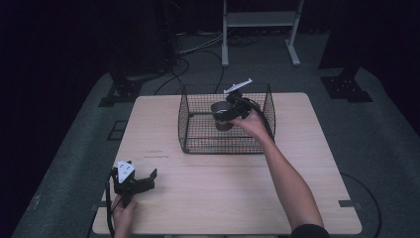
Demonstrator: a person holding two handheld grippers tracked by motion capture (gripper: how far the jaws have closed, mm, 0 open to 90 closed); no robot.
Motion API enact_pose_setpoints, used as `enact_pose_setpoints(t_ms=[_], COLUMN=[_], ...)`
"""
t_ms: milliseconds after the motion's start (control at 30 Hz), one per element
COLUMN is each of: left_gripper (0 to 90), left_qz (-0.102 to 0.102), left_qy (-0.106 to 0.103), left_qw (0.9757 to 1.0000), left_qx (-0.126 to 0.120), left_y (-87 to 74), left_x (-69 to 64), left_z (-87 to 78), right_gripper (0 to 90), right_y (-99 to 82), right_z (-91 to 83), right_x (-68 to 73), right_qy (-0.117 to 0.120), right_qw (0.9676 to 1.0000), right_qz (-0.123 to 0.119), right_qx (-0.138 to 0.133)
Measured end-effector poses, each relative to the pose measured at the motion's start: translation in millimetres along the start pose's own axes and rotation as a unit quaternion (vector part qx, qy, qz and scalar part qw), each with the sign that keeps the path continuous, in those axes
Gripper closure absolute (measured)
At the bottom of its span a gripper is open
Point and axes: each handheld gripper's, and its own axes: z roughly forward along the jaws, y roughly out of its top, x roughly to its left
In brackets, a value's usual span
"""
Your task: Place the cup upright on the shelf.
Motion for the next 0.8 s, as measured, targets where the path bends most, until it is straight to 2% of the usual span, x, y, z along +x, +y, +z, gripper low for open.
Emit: enact_pose_setpoints(t_ms=[267,600,800], left_gripper=[0.0,0.0,0.0], left_qz=[0.000,0.002,0.001], left_qy=[0.000,0.000,0.000], left_qw=[1.0000,1.0000,1.0000], left_qx=[0.000,0.000,0.000], left_y=[0.1,0.1,0.0], left_x=[-0.3,-0.5,-0.5], left_z=[-0.1,0.1,0.0], right_gripper=[17.9,17.9,17.9], right_y=[-3.3,-6.9,-7.6], right_z=[15.4,20.3,26.1], right_x=[0.1,-7.7,-7.5], right_qy=[0.000,-0.005,-0.004], right_qw=[0.9998,0.9995,0.9994], right_qz=[0.003,0.007,0.008], right_qx=[0.021,0.029,0.034])
